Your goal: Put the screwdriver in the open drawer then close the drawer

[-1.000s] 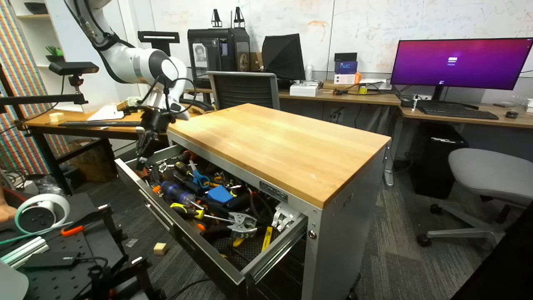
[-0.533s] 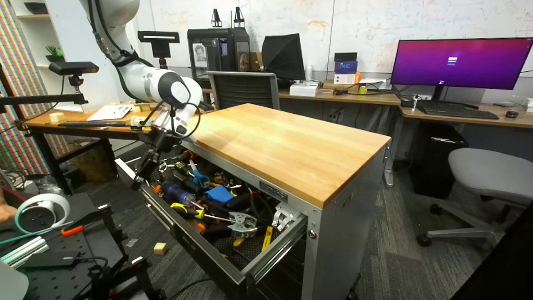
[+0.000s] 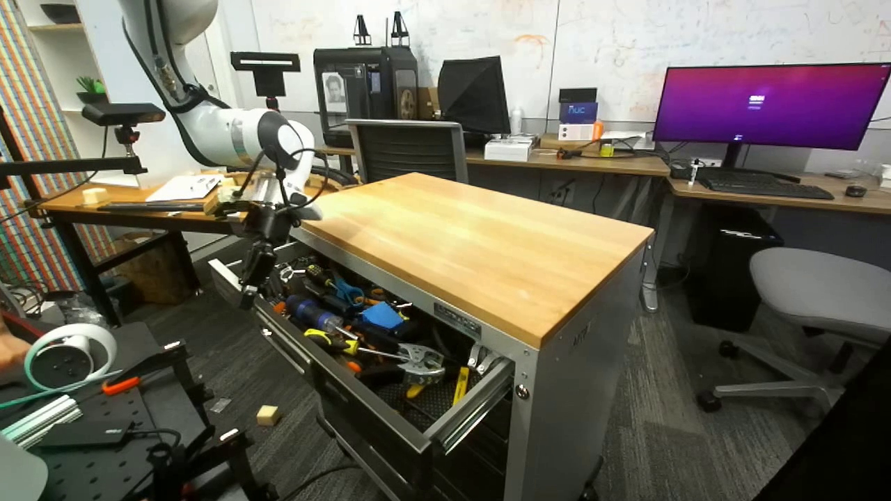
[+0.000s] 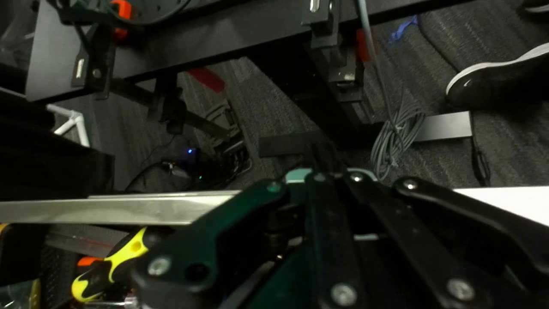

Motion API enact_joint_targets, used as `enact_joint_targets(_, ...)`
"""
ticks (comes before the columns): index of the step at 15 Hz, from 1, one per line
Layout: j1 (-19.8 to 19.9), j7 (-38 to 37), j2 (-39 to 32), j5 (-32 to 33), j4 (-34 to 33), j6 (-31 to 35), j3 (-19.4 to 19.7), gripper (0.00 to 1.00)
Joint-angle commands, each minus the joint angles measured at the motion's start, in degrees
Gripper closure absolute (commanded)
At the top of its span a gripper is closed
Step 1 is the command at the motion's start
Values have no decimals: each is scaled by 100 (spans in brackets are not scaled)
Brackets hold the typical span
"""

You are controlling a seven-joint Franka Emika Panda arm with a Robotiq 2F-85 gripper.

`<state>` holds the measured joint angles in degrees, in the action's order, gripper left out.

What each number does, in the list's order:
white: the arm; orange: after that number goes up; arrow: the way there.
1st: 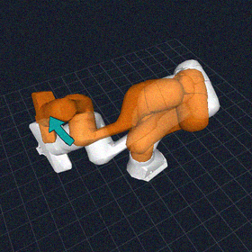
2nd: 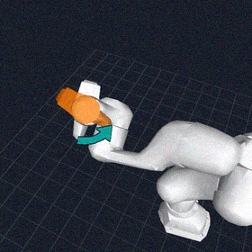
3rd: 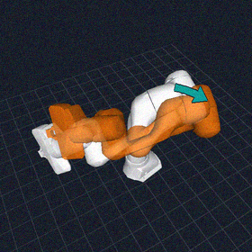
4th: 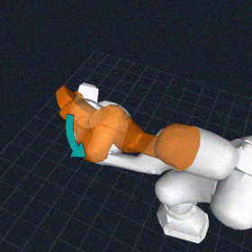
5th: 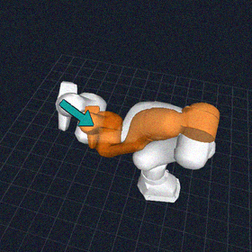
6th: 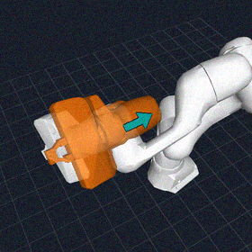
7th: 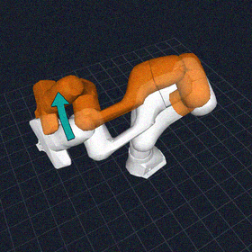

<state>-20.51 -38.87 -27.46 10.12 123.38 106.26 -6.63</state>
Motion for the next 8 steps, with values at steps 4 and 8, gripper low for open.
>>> enact_joint_targets(4,-435,-536,-587,1595,-976,457,205,100)
enact_joint_targets(8,-599,-724,-631,2422,-1198,826,201,100)
